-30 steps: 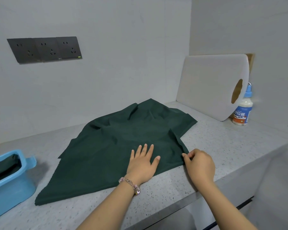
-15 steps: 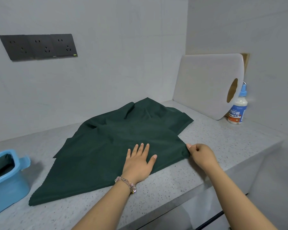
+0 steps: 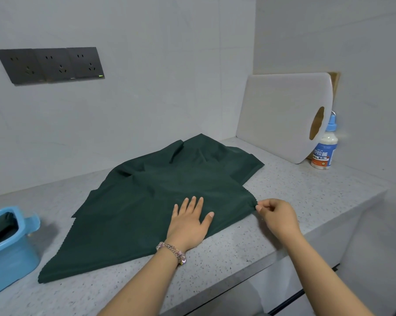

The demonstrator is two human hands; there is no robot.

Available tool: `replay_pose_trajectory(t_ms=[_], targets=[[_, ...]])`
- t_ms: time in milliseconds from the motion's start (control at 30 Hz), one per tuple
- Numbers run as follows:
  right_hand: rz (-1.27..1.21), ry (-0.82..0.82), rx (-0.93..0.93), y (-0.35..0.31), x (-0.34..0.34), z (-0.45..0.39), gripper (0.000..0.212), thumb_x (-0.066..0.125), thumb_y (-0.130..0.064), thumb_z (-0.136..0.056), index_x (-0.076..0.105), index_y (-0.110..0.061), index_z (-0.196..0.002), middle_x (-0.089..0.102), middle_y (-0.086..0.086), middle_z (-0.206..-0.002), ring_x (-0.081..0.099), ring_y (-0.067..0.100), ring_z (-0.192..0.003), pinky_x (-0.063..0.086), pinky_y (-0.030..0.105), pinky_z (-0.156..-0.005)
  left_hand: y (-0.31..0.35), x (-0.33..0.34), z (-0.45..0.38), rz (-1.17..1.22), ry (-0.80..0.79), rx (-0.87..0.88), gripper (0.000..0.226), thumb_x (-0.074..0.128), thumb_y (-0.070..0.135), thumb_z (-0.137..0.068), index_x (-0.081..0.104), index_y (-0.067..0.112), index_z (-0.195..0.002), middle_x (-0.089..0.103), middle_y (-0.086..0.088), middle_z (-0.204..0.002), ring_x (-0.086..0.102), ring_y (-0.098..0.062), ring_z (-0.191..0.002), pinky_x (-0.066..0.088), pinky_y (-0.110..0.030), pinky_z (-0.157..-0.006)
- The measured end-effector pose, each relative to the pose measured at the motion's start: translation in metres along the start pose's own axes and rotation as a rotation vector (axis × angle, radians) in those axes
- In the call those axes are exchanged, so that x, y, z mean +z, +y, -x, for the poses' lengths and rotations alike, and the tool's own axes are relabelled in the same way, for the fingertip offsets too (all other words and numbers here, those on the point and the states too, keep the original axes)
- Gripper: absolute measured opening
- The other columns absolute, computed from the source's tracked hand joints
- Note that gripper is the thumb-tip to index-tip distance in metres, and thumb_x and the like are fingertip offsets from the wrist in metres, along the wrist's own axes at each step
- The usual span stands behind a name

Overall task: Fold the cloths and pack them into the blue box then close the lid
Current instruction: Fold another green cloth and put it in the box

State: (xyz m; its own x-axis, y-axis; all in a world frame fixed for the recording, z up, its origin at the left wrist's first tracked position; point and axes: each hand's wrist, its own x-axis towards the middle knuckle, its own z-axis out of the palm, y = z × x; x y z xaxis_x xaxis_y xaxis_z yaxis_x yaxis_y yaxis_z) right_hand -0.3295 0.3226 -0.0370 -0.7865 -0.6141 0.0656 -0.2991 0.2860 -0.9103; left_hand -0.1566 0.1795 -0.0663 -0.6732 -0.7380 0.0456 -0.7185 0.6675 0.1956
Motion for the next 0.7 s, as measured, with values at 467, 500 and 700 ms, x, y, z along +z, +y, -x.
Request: replay_pose_trajectory(t_ms=[467, 500, 700], targets=[[0.367, -0.019, -0.055, 0.010, 0.001, -0.010, 0.049, 0.042, -0.044, -0.095, 0.038, -0.013, -0.057, 0.048, 0.000, -0.061, 0.047, 0.022, -0.067, 0.032, 0.030, -0.059, 0.000, 0.000, 0.000, -0.008, -0.012, -0.003, 0.068, 0.009, 0.062, -0.094, -0.001, 0.027, -0.151, -0.003, 0.006, -0.159, -0.009, -0.012, -0.145, -0.009, -0.039, -0.118], [0.453, 0.028, -0.081, 0.011, 0.004, -0.009, 0.049, 0.044, -0.046, -0.093, 0.039, -0.015, -0.056, 0.050, 0.000, -0.066, 0.049, 0.022, -0.072, 0.033, 0.030, -0.062, 0.000, 0.000, 0.000, -0.010, -0.016, -0.003, 0.068, 0.009, 0.062, -0.094, -0.001, 0.027, -0.151, -0.004, 0.006, -0.159, -0.009, -0.012, -0.145, -0.009, -0.039, -0.118], [0.557, 0.163, -0.157, 0.022, 0.017, -0.007, 0.020, 0.054, -0.026, -0.090, 0.057, -0.010, -0.080, 0.055, 0.008, -0.097, 0.046, 0.025, -0.095, 0.036, 0.033, -0.081, 0.000, 0.000, -0.001, -0.014, -0.021, -0.001, 0.067, 0.010, 0.061, -0.094, -0.001, 0.028, -0.151, -0.005, 0.006, -0.159, -0.010, -0.013, -0.145, -0.009, -0.039, -0.118]])
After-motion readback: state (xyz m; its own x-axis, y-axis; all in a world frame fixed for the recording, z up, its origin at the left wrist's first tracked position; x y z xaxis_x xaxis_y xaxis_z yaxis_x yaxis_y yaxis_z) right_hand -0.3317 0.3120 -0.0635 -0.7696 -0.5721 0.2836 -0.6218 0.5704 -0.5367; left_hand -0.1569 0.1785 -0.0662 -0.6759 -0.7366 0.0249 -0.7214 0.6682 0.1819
